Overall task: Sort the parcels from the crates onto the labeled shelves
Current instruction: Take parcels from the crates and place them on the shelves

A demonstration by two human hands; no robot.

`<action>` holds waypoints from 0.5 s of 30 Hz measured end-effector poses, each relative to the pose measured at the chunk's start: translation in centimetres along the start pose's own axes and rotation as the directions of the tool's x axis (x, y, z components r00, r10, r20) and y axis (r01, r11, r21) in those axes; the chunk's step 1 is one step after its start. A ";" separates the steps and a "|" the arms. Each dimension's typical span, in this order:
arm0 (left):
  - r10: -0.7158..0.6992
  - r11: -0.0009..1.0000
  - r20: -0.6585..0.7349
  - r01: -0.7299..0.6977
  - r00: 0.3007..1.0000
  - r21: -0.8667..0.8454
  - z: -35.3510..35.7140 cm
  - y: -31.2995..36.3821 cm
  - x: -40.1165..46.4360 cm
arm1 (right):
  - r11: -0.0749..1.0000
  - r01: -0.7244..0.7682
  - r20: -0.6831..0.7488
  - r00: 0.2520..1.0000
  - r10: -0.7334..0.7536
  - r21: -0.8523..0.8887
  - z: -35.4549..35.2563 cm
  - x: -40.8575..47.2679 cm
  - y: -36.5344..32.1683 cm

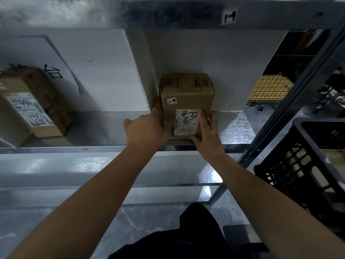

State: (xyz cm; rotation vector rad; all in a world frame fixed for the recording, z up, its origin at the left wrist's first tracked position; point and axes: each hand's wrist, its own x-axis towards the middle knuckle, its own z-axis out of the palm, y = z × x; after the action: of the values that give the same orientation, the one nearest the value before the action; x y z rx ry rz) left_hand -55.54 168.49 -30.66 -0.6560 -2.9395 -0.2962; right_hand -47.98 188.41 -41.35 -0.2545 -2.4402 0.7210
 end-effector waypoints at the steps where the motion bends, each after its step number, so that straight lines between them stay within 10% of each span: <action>1: -0.004 1.000 0.004 0.004 1.000 -0.008 0.1 0.0 0.0 | 1.000 0.005 0.003 1.000 -0.005 0.001 0.0 0.1 0.1; 15: -0.022 1.000 0.164 0.025 0.986 -0.015 -2.5 0.0 -2.6 | 0.977 -0.151 0.163 0.971 0.175 -0.152 -3.6 -3.2 -4.1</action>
State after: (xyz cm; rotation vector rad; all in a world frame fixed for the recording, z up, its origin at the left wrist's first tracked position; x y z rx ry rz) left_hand -53.01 166.91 -28.65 -0.6795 -3.1061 -0.2829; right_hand -43.38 185.47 -38.14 -0.4693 -2.6658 0.6689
